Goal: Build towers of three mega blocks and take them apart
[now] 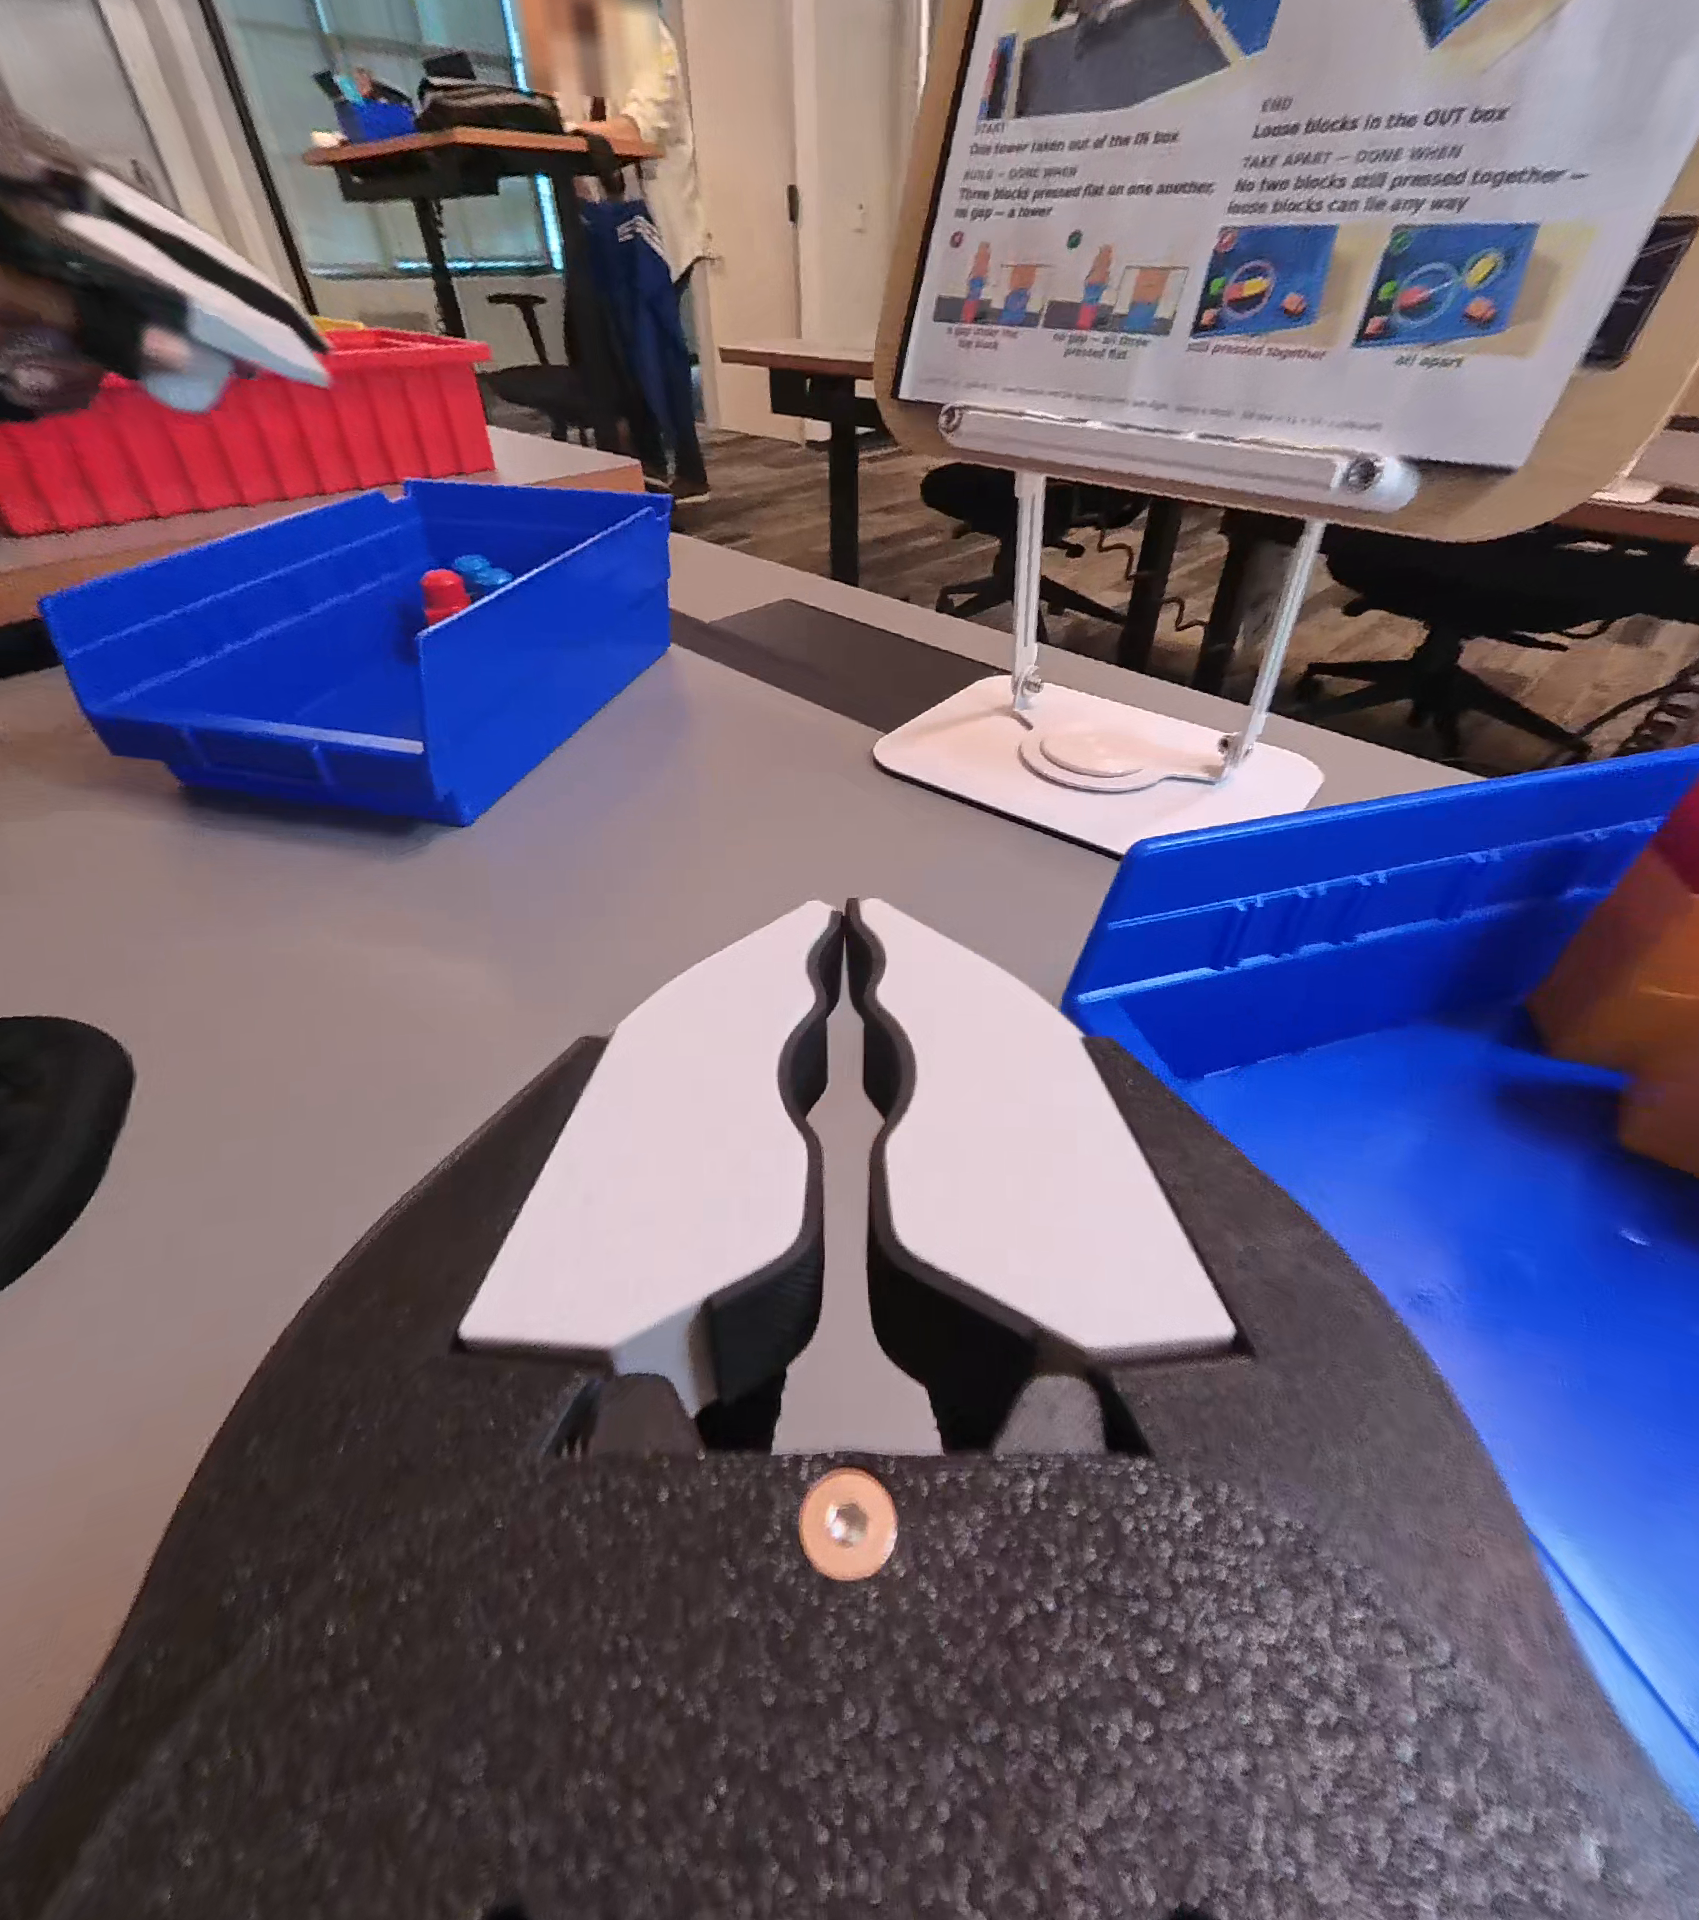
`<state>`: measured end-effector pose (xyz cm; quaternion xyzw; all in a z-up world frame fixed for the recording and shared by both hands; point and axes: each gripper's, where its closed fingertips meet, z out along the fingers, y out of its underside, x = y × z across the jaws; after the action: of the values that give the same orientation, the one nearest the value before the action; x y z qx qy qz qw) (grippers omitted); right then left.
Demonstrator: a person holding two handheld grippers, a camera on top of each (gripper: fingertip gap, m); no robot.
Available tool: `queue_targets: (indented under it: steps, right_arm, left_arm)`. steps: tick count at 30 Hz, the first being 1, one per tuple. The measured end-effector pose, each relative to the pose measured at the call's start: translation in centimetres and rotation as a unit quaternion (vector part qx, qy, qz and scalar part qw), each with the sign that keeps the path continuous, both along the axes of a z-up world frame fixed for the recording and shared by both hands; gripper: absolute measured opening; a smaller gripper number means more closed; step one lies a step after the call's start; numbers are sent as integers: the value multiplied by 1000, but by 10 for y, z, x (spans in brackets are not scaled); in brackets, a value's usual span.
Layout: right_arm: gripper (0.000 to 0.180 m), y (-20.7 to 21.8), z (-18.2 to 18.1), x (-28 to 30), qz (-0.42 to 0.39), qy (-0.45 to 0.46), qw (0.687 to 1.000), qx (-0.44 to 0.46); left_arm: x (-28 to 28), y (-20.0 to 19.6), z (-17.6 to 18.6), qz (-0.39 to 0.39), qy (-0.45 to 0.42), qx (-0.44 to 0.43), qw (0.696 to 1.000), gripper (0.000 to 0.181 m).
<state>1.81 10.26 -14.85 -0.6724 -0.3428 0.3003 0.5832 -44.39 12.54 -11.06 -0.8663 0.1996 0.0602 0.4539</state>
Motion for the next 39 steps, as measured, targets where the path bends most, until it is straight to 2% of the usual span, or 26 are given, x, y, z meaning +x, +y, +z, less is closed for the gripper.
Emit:
queue_targets:
  steps: [3, 6, 9, 13, 17, 21, 24, 28, 31, 35, 39]
  right_arm:
    - [1, -7, -10, -9, 28, -10, 999, -12]
    - [1, -14, -19, -16, 52, -29, 998, -10]
    - [2, -19, -23, -22, 70, -40, 997, -4]
    - [1, -23, -29, -26, 84, -47, 995, -6]
    - [1, -25, -35, -28, 93, -56, 994, -8]
    - [1, -29, -37, -31, 104, -61, 993, -7]
    - [1, -31, -37, -32, 109, -63, 992, -7]
    - [3, -39, -38, -38, 131, -68, 989, -6]
    - [10, -51, -43, -50, 160, -79, 984, -14]
    - [36, -72, -42, -76, 198, -110, 974, -17]
    - [42, -97, -32, -107, 234, -112, 966, -2]
  left_arm:
    - [-30, 14, -38, 18, 47, -88, 995, 32]
    - [-54, 18, -81, 50, 74, -194, 977, 42]
    - [-77, 20, -113, 72, 124, -263, 954, 47]
    - [-86, 20, -144, 92, 123, -332, 931, 46]
    - [-94, 21, -149, 102, 177, -348, 915, 40]
    - [-84, 18, -143, 88, 168, -331, 924, 33]
    - [-72, 13, -125, 60, 185, -298, 935, 33]
    - [-11, 5, -75, -19, 140, -200, 970, 32]
    - [57, -15, -37, -109, 120, -128, 978, 32]
    - [170, -59, -14, -261, 69, -77, 960, 32]
    - [264, -107, -18, -385, 63, -56, 919, 32]
